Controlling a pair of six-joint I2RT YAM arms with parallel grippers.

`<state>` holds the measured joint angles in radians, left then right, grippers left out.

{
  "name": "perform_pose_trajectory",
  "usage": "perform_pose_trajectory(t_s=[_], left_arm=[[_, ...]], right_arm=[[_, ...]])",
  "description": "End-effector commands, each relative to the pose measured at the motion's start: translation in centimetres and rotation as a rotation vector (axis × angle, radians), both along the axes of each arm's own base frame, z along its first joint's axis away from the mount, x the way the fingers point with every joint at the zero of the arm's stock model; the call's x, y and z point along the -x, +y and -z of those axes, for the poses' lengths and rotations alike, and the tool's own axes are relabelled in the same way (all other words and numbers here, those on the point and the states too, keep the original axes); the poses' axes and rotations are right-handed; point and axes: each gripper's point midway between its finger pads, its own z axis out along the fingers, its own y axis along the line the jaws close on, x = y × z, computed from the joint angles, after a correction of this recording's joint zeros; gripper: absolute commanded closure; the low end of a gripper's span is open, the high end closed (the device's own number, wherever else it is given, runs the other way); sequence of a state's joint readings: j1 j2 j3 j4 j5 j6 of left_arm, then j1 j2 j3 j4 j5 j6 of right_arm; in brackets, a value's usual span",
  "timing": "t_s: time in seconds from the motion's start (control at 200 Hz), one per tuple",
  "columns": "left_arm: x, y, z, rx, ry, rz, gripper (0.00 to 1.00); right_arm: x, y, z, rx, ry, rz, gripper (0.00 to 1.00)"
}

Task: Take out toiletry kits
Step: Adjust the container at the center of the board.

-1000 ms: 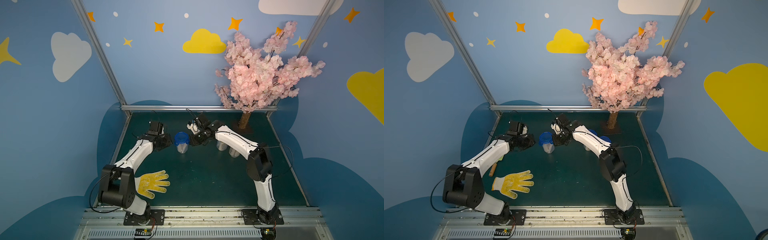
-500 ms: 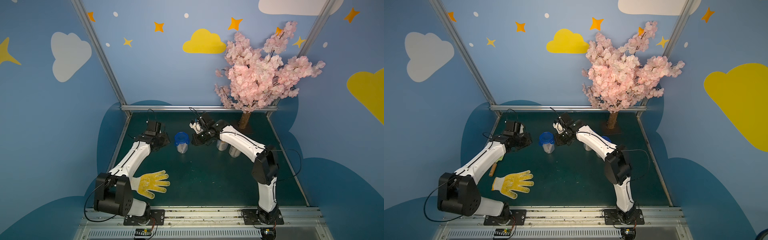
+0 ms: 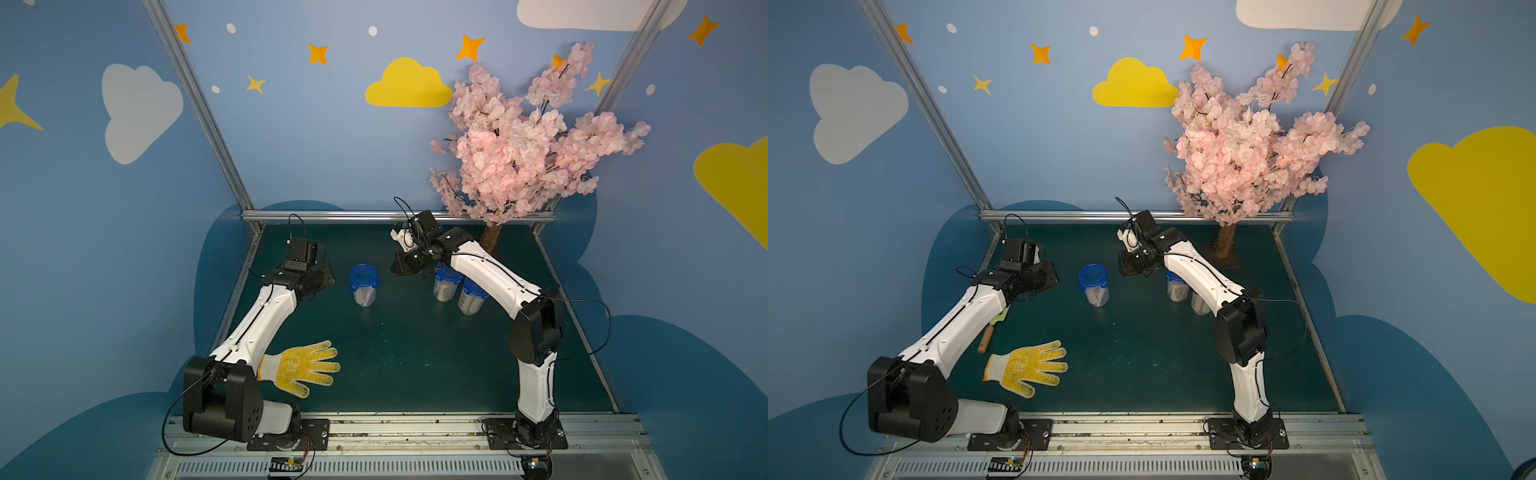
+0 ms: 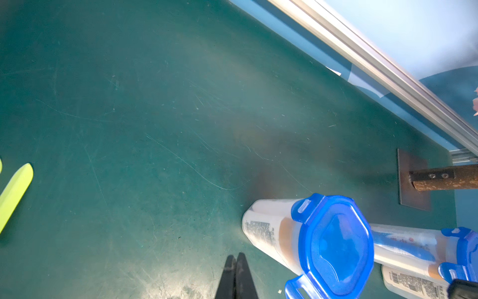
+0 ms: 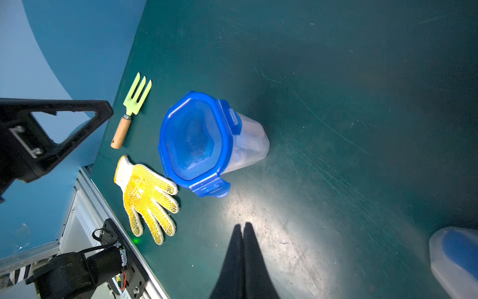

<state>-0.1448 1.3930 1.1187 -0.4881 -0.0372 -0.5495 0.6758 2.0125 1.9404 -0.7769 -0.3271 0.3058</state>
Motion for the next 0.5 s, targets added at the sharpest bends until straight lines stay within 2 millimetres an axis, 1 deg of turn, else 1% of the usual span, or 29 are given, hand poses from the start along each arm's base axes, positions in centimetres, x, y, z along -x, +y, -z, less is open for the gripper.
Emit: perform_pose_trajectory(t_s=[0.0,0.075,0.125,0.225,0.26,0.295,0.375,0.436,0.496], left_arm=[[-0.1,0.2,-2.0,-0.002,-0.042,-0.004,0.98],[0.0,-0.1,-2.6,0.016,-0.059,0.004,0.98],[-0.1,-0.7,-3.2,0.043,-0.077,0.021,0.98],[-0.2,-2.9,-4.1,0.085,-0.092,0.090,0.98],[-0.2,-3.8,-4.2,0.087,-0.089,0.120,0.98],[-0.2,-4.7,-4.3,0.086,-0.085,0.146,0.98],[-0.1,-6.2,-4.0,0.089,-0.072,0.189,0.98],[0.0,-7.0,-3.6,0.108,-0.058,0.209,0.98],[0.4,-7.8,-3.2,0.123,-0.046,0.224,0.98]], right_arm=[[0.1,0.9,-0.3,-0.021,0.015,-0.027,1.00],[-0.3,1.3,-0.1,-0.029,0.018,-0.028,1.00],[-0.7,1.7,0.0,-0.032,0.018,-0.029,1.00],[-1.6,2.3,0.0,-0.051,0.019,-0.033,0.99],[-1.8,2.7,-0.4,-0.069,0.019,-0.037,0.98],[-2.1,3.0,-0.4,-0.082,0.023,-0.041,0.96],[-2.6,3.4,-0.3,-0.101,0.038,-0.042,0.94],[-2.6,3.4,0.2,-0.102,0.052,-0.042,0.94],[-2.9,3.1,1.1,-0.074,0.054,-0.023,0.95]])
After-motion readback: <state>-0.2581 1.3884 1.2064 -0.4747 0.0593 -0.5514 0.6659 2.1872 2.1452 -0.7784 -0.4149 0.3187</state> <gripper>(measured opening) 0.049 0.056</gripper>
